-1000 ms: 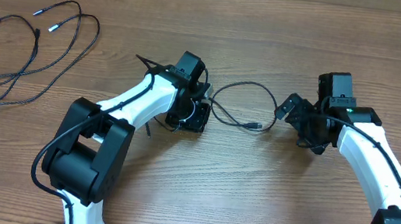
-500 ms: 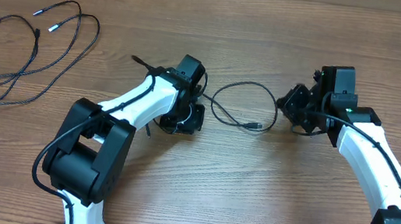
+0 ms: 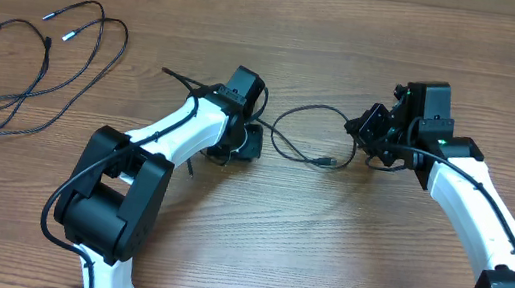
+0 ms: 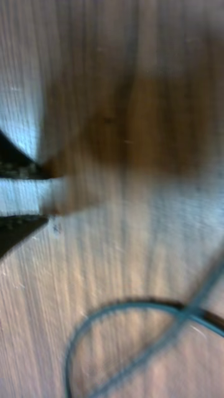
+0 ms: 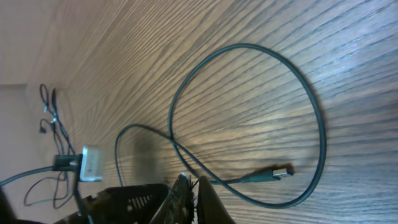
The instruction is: Untangle cables
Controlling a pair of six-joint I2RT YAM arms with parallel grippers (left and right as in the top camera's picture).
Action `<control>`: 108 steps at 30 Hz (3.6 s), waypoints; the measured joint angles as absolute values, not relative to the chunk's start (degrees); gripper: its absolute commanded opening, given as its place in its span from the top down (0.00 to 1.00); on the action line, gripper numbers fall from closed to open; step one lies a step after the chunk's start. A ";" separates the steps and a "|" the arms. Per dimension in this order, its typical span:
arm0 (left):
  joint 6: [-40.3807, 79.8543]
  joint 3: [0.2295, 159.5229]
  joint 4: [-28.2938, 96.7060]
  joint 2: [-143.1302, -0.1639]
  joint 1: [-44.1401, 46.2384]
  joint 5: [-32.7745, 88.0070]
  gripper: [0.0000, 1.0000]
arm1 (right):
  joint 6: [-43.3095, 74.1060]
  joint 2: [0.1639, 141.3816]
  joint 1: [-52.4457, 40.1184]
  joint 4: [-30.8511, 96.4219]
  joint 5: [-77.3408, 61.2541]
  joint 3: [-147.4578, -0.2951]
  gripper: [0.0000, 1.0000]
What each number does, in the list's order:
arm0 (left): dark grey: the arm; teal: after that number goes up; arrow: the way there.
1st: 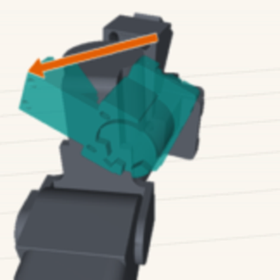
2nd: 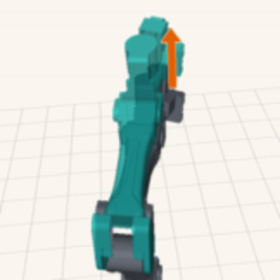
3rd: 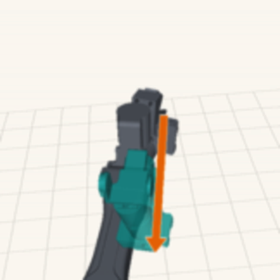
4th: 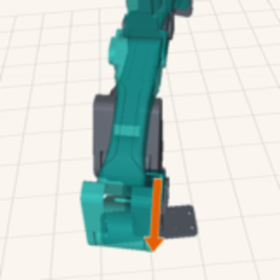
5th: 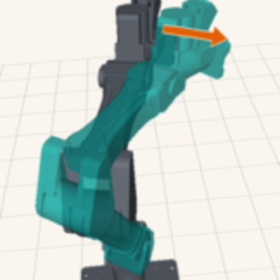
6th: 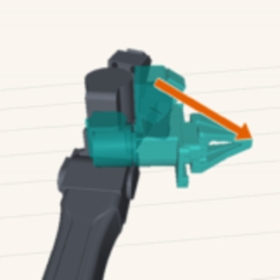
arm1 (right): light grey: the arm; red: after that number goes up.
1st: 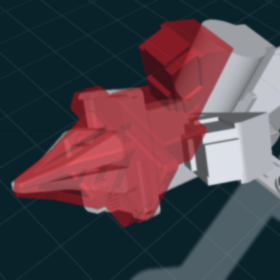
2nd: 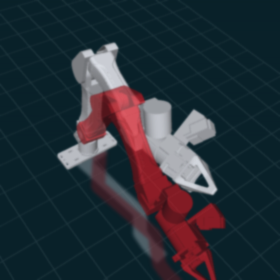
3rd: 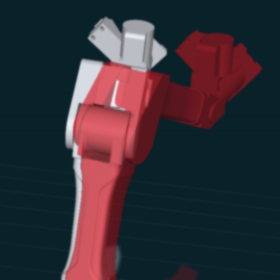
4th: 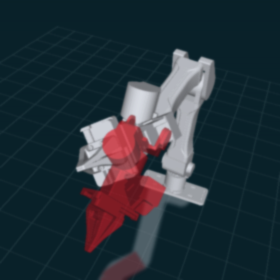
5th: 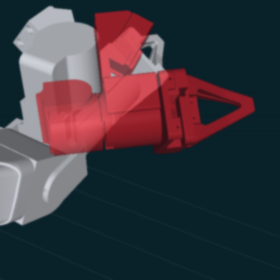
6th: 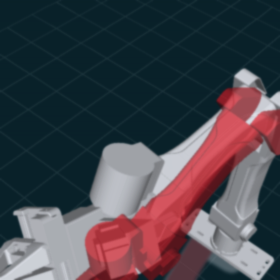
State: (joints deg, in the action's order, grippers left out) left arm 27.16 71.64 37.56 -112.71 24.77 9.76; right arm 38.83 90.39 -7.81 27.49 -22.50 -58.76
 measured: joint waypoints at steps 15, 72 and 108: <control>36.38 71.64 30.57 -112.71 27.42 6.55 0.53 | 39.03 90.39 -7.01 34.76 -10.74 -58.76 0.76; 37.23 80.31 49.19 -118.08 33.19 -12.34 0.68 | 38.98 90.39 7.09 41.21 -5.56 -58.76 0.00; 31.57 80.58 61.87 -118.17 13.23 -10.41 0.74 | 38.98 90.39 7.09 41.21 -5.56 -58.76 0.00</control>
